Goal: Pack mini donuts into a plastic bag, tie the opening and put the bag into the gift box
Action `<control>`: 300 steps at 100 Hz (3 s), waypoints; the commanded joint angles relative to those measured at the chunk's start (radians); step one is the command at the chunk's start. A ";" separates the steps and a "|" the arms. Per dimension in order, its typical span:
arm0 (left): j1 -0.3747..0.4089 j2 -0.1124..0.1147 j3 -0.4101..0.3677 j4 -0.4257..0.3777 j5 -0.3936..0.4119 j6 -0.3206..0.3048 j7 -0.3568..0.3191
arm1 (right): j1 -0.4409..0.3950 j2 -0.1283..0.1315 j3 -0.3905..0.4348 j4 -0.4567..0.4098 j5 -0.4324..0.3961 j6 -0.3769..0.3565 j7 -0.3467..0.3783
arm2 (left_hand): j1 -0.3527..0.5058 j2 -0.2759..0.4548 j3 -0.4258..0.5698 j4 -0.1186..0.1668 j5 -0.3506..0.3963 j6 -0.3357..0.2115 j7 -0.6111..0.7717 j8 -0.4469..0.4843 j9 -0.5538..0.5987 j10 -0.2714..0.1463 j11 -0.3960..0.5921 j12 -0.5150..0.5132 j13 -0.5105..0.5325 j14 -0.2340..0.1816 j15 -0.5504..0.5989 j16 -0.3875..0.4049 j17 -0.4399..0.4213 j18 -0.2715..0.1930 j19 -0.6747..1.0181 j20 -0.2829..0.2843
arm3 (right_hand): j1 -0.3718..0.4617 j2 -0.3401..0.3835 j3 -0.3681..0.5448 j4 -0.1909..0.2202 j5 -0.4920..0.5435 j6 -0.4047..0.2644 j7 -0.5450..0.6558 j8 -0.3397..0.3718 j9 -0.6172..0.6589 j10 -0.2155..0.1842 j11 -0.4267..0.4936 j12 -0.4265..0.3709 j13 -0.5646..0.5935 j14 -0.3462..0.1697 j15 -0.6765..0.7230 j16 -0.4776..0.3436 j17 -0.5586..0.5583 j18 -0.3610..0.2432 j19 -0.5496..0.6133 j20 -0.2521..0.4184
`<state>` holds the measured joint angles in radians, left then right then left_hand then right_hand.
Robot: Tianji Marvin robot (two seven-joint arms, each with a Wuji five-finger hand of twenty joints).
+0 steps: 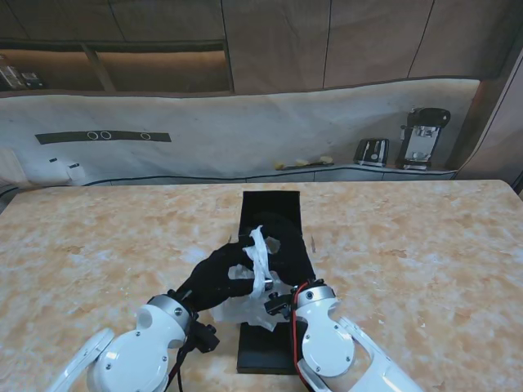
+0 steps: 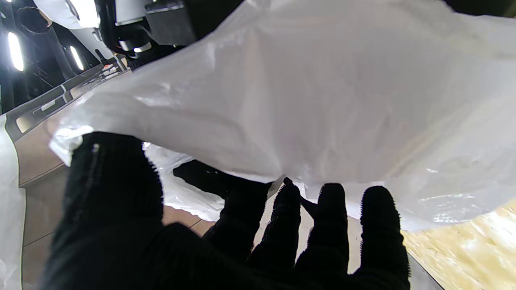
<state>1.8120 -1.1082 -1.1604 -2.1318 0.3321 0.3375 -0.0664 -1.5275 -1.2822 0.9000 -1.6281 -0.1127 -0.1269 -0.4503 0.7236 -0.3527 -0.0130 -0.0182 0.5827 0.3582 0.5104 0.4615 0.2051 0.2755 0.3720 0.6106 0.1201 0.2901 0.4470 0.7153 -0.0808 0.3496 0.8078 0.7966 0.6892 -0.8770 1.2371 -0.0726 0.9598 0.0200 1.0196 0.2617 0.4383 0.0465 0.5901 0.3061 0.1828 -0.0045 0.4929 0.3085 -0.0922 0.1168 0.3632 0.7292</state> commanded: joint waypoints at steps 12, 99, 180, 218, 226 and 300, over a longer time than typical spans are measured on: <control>-0.012 -0.017 0.030 -0.024 0.038 0.038 0.031 | -0.008 -0.016 -0.023 0.008 -0.020 0.000 -0.001 | -0.046 0.026 -0.017 -0.021 -0.156 -0.021 -0.195 -0.020 -0.043 0.011 -0.043 -0.014 -0.052 0.009 -0.001 -0.018 -0.019 -0.028 -0.022 -0.021 | 0.033 -0.032 -0.001 0.026 0.051 -0.077 0.038 -0.003 -0.030 0.003 0.018 0.020 -0.021 -0.021 0.018 0.027 -0.016 -0.032 -0.005 0.025; -0.088 -0.073 0.159 0.052 0.153 0.142 0.246 | -0.028 -0.018 -0.015 0.000 -0.019 -0.022 -0.020 | 0.506 0.090 0.013 -0.021 -0.004 -0.075 0.155 -0.013 0.160 0.011 0.220 0.053 0.153 0.048 0.273 0.061 0.080 -0.034 0.313 0.025 | 0.028 -0.038 0.016 0.024 0.053 -0.061 0.047 -0.015 -0.013 0.002 0.034 0.023 -0.012 -0.027 0.037 0.034 -0.009 -0.035 -0.005 0.031; -0.060 -0.085 0.103 0.067 0.153 0.037 0.332 | -0.124 0.014 0.065 -0.086 0.039 -0.060 0.047 | 0.567 0.201 0.180 -0.048 -0.168 -0.031 0.579 0.287 0.280 0.024 0.336 0.422 0.218 0.040 0.505 0.247 0.127 -0.080 0.446 0.060 | 0.034 -0.025 0.097 0.017 0.037 -0.002 0.069 0.130 0.013 0.005 0.024 0.020 -0.005 -0.044 0.028 0.031 -0.004 -0.051 -0.010 0.031; -0.043 -0.069 0.062 0.067 0.214 -0.005 0.310 | -0.191 0.028 0.126 -0.160 0.123 -0.062 0.090 | 0.567 0.211 0.187 -0.045 -0.206 -0.014 0.592 0.381 0.266 0.019 0.335 0.466 0.200 0.046 0.507 0.291 0.107 -0.079 0.445 0.075 | 0.029 -0.028 0.101 0.012 0.046 -0.012 0.061 0.151 0.015 0.000 0.014 0.016 -0.002 -0.049 0.019 0.027 0.003 -0.057 -0.010 0.031; -0.041 -0.064 0.052 0.076 0.236 -0.017 0.303 | -0.204 0.030 0.138 -0.176 0.140 -0.064 0.094 | 0.565 0.205 0.171 -0.044 -0.196 -0.021 0.606 0.392 0.280 0.010 0.344 0.468 0.215 0.041 0.511 0.295 0.118 -0.081 0.448 0.077 | 0.028 -0.029 0.101 0.011 0.049 -0.010 0.062 0.155 0.015 -0.001 0.012 0.015 0.000 -0.051 0.018 0.026 0.005 -0.056 -0.009 0.031; -0.004 -0.046 -0.001 0.089 0.303 -0.067 0.276 | -0.264 0.017 0.199 -0.276 0.434 0.040 0.104 | 0.510 0.167 0.235 -0.028 -0.188 -0.050 0.617 0.353 0.283 -0.006 0.343 0.438 0.220 0.025 0.495 0.283 0.126 -0.090 0.436 0.064 | -0.004 -0.212 0.332 0.393 0.170 0.101 0.192 0.506 0.146 -0.028 0.116 0.118 0.012 -0.071 0.287 0.246 0.002 -0.102 0.098 0.123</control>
<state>1.7962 -1.1575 -1.1529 -2.0372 0.6292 0.2734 0.2249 -1.7764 -1.2554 1.0957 -1.8894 0.2994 -0.0985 -0.3523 1.2083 -0.1882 0.1617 -0.0642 0.4120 0.3227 1.0959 0.8206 0.4984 0.2880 0.7123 1.0509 0.3390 0.3348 0.9335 0.9945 0.0460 0.2996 1.2378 0.8537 0.6759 -1.0923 1.4711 0.2311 1.0067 0.1598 0.9862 0.6848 0.5593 0.0463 0.6863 0.3586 0.1840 -0.0351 0.7520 0.5170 -0.0901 0.0624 0.4270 0.8205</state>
